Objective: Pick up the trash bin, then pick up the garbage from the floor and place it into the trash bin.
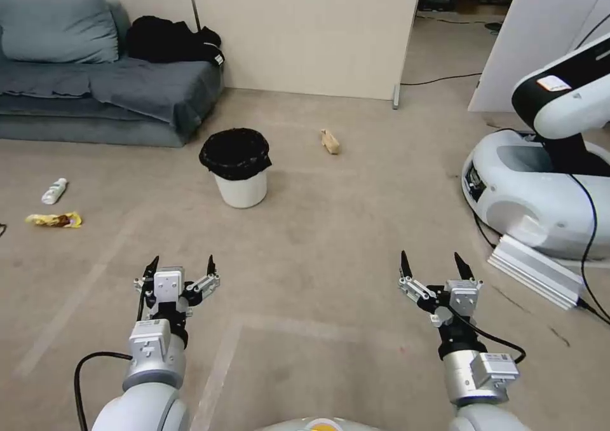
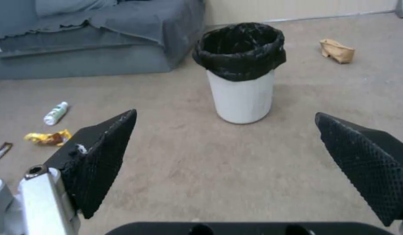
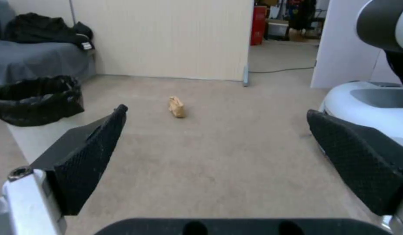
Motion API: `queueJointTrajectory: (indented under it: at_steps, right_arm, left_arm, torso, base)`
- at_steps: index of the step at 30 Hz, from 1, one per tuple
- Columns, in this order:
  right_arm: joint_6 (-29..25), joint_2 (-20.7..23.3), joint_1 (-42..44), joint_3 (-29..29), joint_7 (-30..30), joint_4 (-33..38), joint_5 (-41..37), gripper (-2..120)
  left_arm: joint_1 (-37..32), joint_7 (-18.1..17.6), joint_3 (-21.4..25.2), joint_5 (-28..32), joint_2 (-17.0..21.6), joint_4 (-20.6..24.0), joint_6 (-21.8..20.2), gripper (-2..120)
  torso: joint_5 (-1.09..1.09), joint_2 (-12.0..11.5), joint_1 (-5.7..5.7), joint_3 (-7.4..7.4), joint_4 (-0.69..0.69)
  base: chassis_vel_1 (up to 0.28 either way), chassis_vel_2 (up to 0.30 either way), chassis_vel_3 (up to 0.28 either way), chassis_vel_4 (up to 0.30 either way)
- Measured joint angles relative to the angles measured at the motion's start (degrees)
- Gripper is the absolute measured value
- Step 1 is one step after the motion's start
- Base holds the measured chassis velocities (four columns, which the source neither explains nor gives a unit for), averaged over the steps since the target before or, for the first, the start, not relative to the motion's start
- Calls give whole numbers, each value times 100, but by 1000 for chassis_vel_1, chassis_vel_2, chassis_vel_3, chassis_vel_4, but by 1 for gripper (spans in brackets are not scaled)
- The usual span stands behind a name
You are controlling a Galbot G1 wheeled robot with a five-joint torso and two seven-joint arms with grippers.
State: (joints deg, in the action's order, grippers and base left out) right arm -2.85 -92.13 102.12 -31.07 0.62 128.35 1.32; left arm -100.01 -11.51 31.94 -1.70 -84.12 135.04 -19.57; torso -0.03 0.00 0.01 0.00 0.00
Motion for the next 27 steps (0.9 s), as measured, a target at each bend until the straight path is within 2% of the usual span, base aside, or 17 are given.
queueJointTrajectory:
  at_steps: [9,27]
  right_arm:
    - [13,10,53,-2,100,42,16,100]
    - [-8,58,52,12,179,10,36,100]
  left_arm:
    - [-40,2,-12,-5,23,2,1,100]
    - [-47,-14,95,41,74,84,-6,100]
  torso:
    - [3,0,0,0,0]
    - [3,0,-1,0,-1]
  base:
    - [-190,194,202,-201]
    - [-246,249,247,-252]
